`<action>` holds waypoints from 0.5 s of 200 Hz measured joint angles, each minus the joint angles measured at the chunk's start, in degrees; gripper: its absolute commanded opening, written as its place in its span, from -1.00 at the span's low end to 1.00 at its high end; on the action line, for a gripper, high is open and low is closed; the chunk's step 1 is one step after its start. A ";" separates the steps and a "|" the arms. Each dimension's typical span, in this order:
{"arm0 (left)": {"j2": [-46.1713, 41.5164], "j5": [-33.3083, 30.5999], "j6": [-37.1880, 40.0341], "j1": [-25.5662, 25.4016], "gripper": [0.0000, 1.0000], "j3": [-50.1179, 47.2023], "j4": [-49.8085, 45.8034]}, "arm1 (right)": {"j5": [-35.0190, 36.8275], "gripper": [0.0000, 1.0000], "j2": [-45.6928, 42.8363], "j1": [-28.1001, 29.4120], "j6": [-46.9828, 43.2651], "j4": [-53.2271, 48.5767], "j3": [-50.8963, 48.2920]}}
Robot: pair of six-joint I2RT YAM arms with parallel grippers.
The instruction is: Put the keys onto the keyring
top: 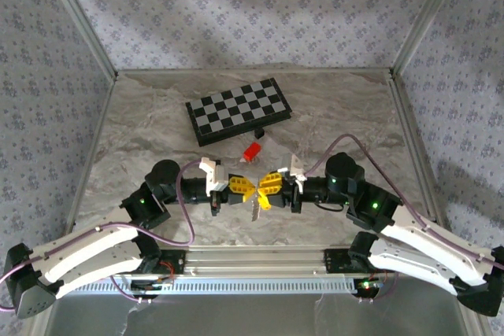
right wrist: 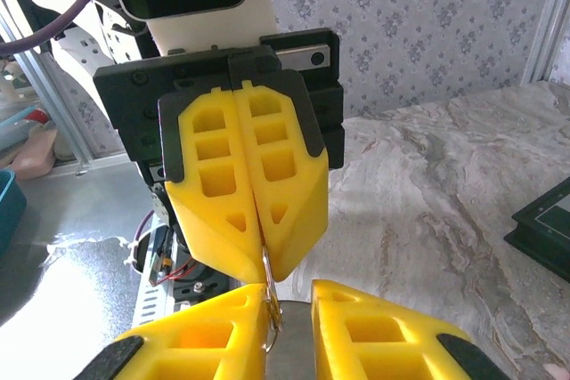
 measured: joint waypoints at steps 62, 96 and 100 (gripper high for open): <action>-0.02 -0.11 0.20 0.02 -1.00 0.00 -0.24 | -0.42 -1.00 0.24 0.17 -0.81 -0.90 0.22; 0.00 -0.46 1.33 -0.07 -0.97 0.59 -2.49 | -0.37 -1.00 0.63 0.26 -1.60 -2.86 0.98; 0.00 -0.66 1.55 -0.17 -0.91 0.81 -3.15 | -0.37 -1.00 0.79 0.26 -1.73 -3.48 1.31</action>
